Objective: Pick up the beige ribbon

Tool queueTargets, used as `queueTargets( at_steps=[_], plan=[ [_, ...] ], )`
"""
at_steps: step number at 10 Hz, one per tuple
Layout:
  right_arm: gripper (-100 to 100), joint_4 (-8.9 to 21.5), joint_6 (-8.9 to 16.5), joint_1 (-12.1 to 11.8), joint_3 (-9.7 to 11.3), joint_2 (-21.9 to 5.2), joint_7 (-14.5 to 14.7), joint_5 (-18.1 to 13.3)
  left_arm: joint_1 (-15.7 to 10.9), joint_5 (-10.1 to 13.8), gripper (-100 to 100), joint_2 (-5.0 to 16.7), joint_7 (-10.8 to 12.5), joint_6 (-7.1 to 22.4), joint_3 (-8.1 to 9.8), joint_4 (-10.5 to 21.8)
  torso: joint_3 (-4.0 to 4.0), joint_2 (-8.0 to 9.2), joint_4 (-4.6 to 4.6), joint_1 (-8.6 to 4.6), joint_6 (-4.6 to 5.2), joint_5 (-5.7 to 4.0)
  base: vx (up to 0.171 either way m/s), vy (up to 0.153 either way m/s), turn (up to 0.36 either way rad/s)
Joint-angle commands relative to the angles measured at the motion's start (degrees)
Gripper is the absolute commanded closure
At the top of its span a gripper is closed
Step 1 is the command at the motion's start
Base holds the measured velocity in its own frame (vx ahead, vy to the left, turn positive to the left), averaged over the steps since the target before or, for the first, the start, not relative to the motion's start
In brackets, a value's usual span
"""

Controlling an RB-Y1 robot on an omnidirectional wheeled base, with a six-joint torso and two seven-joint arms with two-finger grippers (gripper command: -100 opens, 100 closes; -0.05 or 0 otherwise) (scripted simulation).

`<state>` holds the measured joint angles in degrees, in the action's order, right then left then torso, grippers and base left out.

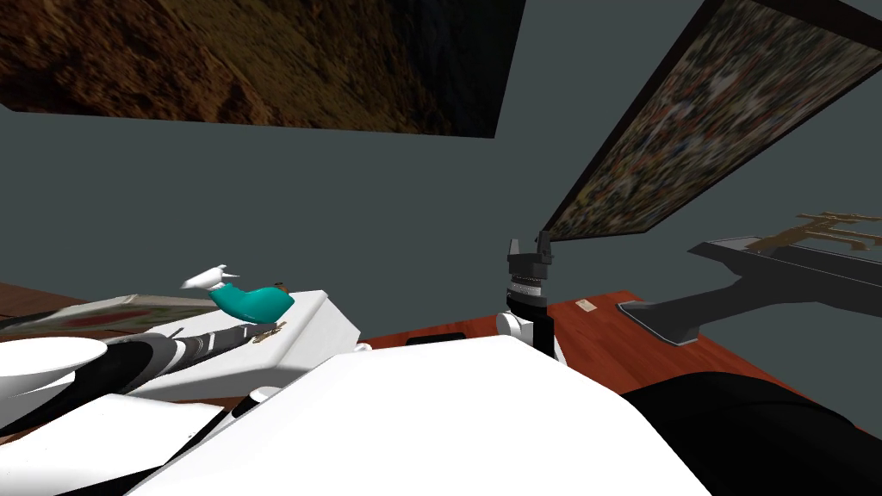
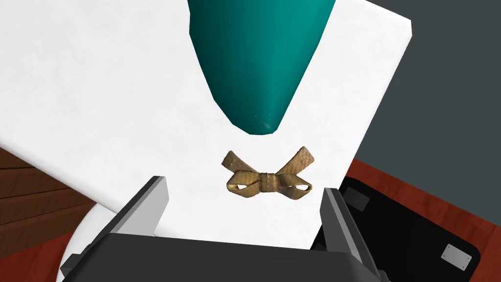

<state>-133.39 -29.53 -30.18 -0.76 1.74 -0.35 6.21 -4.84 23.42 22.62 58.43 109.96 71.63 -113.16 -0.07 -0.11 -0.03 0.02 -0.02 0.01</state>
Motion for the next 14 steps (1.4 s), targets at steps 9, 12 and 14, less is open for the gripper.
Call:
queueTargets(
  at_steps=[9,12,14],
  plan=[
    [0,0.00,0.00,0.01,0.00,0.00,0.00,0.00,-1.06,-2.74,-100,-0.79,0.86,-1.10,-1.43,5.20,0.15,0.26,0.06,0.00,0.00,0.00,-0.005,0.004,-0.028],
    [0,0.00,0.00,0.01,0.00,0.00,0.00,0.00,-1.18,-3.04,100,-0.98,0.95,-1.69,-1.69,5.54,0.11,0.20,0.04,0.04,-0.01,0.03,-0.020,0.001,-0.018],
    [0,0.00,0.00,0.00,0.00,0.00,0.00,0.00,-1.18,-3.03,100,-0.98,0.94,-1.67,-1.69,5.53,0.06,0.12,0.02,0.06,-0.02,0.03,0.000,0.000,0.000]
  ],
)
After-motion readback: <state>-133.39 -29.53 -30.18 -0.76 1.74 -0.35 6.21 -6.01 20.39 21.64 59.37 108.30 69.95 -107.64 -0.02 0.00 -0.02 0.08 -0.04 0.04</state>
